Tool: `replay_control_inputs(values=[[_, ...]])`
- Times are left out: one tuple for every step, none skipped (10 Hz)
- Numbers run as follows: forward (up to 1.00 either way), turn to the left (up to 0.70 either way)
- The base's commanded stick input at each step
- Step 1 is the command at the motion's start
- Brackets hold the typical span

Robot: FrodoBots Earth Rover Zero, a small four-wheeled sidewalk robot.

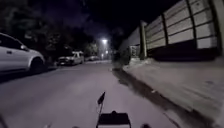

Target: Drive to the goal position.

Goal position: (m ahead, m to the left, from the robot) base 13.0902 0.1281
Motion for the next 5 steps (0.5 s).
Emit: replay_control_inputs(values=[[0.5,0.0],[0.5,0.0],[0.5,0.0],[0.5,0.0],[0.5,0.0]])
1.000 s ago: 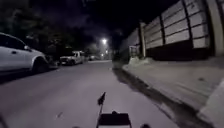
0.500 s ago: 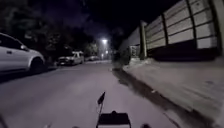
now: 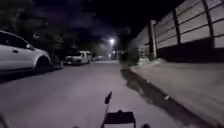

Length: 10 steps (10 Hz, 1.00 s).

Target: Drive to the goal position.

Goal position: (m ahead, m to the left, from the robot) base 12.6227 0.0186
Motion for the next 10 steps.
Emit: replay_control_inputs(values=[[0.5,0.0],[0.5,0.0],[0.5,0.0],[0.5,0.0],[0.5,0.0],[0.5,0.0],[0.5,0.0],[0.5,0.0],[0.5,0.0],[0.5,0.0]])
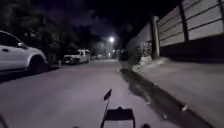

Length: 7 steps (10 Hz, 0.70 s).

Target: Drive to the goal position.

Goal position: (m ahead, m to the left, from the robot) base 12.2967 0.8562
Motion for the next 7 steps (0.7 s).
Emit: replay_control_inputs(values=[[0.5,0.0],[0.5,0.0],[0.5,0.0],[0.5,0.0],[0.5,0.0],[0.5,0.0],[0.5,0.0]])
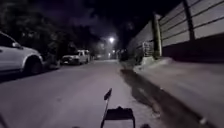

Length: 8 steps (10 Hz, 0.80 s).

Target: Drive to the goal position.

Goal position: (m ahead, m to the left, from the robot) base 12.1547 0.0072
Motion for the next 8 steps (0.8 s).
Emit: replay_control_inputs(values=[[0.5,0.0],[0.5,0.0],[0.5,0.0],[0.5,0.0],[0.5,0.0],[0.5,0.0],[0.5,0.0],[0.5,0.0]])
